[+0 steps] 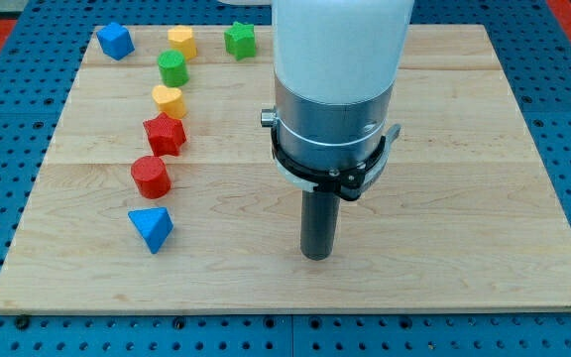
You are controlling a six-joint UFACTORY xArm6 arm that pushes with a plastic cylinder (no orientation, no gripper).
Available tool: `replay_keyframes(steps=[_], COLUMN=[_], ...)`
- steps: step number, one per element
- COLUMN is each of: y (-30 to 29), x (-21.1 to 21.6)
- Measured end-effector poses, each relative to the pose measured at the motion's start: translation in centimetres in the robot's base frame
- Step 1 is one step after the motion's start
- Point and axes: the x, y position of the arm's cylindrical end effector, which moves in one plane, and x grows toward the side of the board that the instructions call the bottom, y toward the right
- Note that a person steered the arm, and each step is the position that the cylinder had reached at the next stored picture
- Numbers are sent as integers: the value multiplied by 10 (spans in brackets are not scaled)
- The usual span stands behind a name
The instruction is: Push the blue triangle towards the center left of the board
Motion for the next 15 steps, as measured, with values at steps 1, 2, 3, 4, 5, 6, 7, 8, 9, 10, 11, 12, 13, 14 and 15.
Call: replay_keyframes(steps=[1,2,3,4,5,6,7,8,9,10,11,12,13,14,15], y=[0,8,6,-18,-126,-230,-319,-331,-330,-292,-217,-133,-143,-192,-206], x=[0,20,59,59,40,3,-24,-39,-39,33,57,37,-9,-70,-76])
